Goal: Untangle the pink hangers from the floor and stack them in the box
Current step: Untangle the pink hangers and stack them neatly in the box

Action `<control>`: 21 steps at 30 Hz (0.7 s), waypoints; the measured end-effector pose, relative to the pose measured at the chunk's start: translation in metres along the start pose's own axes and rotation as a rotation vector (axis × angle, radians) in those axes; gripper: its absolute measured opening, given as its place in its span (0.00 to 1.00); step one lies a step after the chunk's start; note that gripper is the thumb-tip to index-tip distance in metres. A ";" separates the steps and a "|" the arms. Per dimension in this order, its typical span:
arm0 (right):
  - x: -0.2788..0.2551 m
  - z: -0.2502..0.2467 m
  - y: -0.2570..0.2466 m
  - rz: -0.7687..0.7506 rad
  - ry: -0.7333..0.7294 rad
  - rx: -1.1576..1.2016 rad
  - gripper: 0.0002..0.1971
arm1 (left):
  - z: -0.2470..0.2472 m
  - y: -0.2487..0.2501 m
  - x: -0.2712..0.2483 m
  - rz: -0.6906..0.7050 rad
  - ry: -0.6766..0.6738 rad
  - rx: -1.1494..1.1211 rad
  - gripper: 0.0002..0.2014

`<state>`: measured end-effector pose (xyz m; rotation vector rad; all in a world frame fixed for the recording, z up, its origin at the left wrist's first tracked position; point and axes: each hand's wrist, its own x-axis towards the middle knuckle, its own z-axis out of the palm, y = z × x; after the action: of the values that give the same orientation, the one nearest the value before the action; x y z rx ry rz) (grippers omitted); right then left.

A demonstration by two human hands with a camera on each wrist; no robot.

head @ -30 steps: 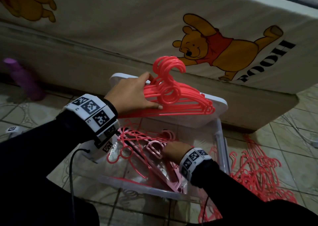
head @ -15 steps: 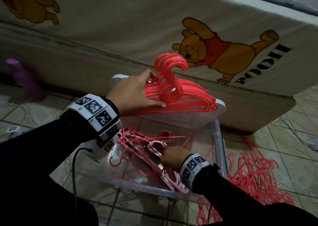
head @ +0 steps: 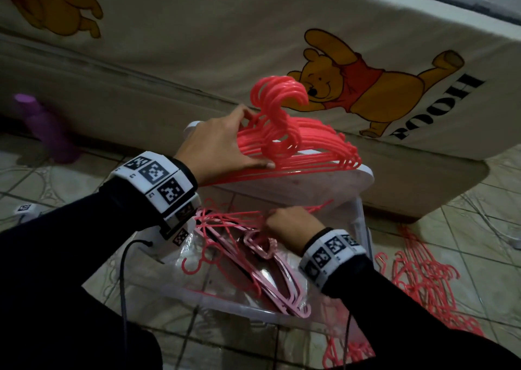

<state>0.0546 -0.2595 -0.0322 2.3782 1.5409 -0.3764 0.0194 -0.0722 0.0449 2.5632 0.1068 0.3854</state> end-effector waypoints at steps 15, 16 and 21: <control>-0.061 -0.048 0.058 0.336 0.826 1.261 0.03 | -0.006 -0.005 -0.002 -0.093 0.096 -0.048 0.44; -0.064 -0.050 0.062 0.322 0.833 1.316 0.04 | -0.006 -0.005 -0.002 -0.095 0.100 -0.046 0.45; -0.075 -0.053 0.078 0.286 0.873 1.403 0.06 | -0.008 -0.006 0.000 -0.118 0.127 -0.083 0.47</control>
<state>0.0997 -0.3340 0.0517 4.2402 1.2658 -0.4623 0.0168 -0.0631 0.0480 2.4361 0.2810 0.4962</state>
